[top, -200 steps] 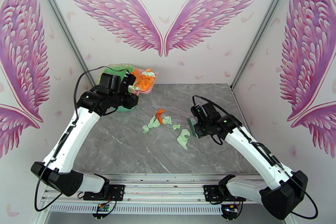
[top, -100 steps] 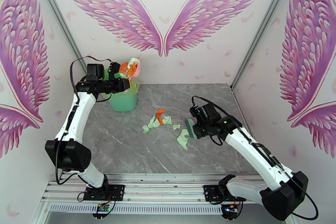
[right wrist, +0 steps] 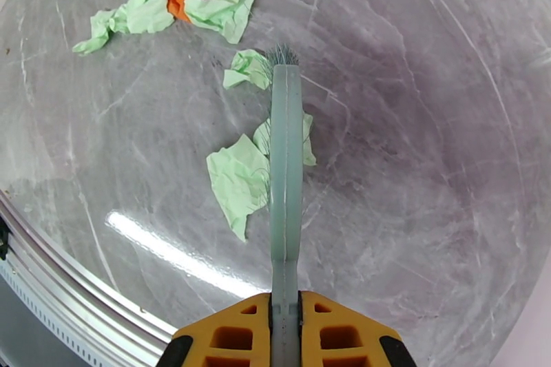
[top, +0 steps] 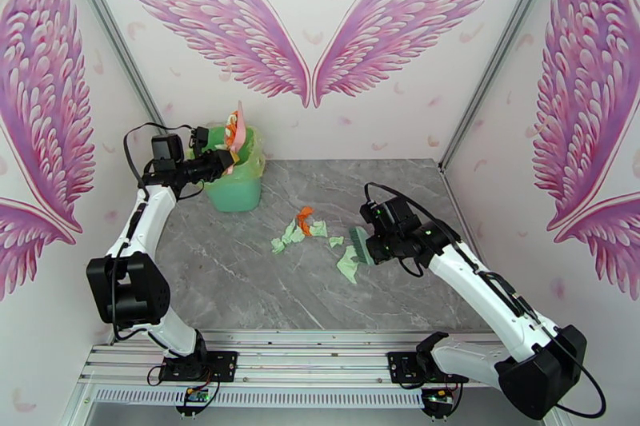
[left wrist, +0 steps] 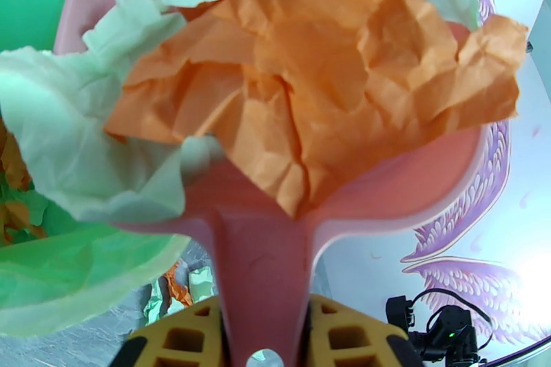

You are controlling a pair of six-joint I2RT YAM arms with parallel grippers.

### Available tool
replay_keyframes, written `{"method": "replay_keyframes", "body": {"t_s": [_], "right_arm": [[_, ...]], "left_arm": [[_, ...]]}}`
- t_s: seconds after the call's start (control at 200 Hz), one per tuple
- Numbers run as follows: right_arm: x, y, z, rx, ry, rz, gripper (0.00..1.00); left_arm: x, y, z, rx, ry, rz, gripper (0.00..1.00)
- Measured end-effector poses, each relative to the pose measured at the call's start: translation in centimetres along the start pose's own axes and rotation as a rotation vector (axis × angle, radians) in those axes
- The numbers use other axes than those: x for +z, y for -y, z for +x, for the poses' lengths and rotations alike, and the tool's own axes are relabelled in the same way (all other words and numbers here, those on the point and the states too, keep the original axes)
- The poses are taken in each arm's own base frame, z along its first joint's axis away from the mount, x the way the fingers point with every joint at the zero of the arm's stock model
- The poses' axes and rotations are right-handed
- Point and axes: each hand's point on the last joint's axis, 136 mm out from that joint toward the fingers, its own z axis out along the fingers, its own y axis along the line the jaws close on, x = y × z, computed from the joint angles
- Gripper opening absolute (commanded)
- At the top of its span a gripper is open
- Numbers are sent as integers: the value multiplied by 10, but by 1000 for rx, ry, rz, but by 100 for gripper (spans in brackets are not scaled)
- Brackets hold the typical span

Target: Sweep away the paper scraps from the table

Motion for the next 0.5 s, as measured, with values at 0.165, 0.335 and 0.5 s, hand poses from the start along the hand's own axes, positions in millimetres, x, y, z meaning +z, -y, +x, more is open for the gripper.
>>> {"method": "replay_keyframes", "body": {"t_s": [0.165, 0.335, 0.5], "right_arm": [[4, -1, 1, 8, -14, -3, 0], [5, -1, 1, 11, -18, -3, 0], [5, -1, 1, 11, -18, -3, 0]], "left_arm": [[-9, 2, -4, 22, 15, -13, 0], [-29, 15, -19, 117, 32, -101, 0], [-51, 25, -36, 238, 54, -205, 0]]}}
